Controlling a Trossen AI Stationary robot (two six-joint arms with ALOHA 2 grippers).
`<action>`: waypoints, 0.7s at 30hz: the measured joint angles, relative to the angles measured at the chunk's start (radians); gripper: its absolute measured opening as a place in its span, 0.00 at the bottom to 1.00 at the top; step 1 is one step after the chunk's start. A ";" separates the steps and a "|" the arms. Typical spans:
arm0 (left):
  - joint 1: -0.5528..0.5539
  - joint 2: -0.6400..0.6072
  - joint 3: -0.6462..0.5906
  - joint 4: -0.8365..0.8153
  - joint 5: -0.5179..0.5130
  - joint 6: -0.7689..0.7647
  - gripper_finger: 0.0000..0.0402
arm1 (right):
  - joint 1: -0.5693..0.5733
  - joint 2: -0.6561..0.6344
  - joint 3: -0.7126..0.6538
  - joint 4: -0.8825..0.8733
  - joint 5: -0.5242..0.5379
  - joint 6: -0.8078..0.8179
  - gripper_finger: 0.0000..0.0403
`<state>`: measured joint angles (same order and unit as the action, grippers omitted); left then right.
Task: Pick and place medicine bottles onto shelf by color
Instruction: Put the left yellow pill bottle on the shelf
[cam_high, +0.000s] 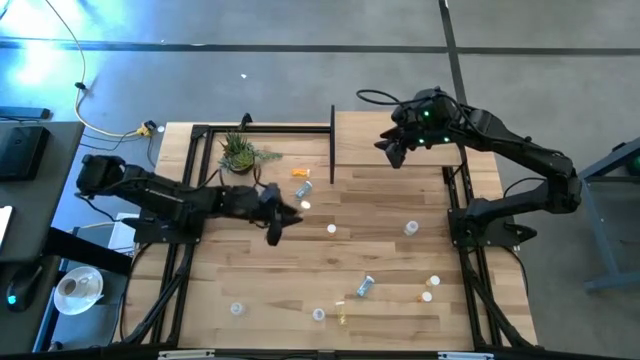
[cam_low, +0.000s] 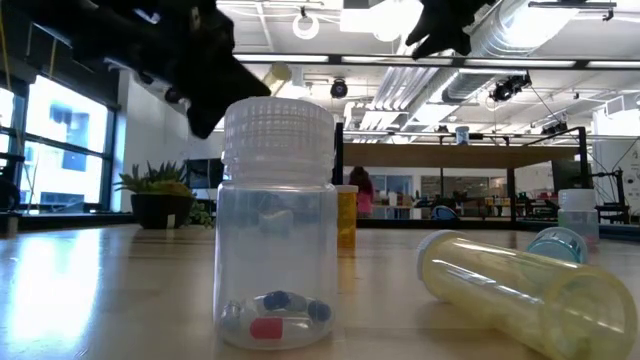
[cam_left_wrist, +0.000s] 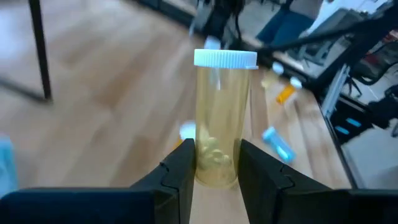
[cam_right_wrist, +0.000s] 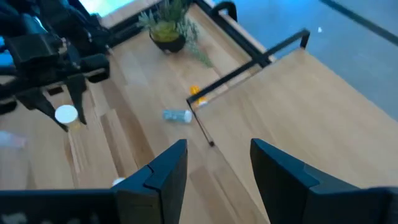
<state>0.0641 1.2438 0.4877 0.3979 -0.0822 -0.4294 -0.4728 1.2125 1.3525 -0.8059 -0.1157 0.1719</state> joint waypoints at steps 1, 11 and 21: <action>0.013 0.000 0.000 0.021 0.000 0.024 0.23 | 0.003 0.000 0.000 0.013 0.001 0.003 0.42; 0.171 0.000 0.000 0.107 0.000 0.216 0.23 | 0.091 0.000 0.000 0.238 0.000 -0.110 0.42; 0.226 0.000 0.000 0.190 0.000 0.339 0.23 | 0.174 0.106 0.000 0.514 -0.177 -0.284 0.46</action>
<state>0.2905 1.2434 0.4881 0.5876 -0.0822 -0.0908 -0.2984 1.3183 1.3529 -0.2920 -0.2922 -0.1126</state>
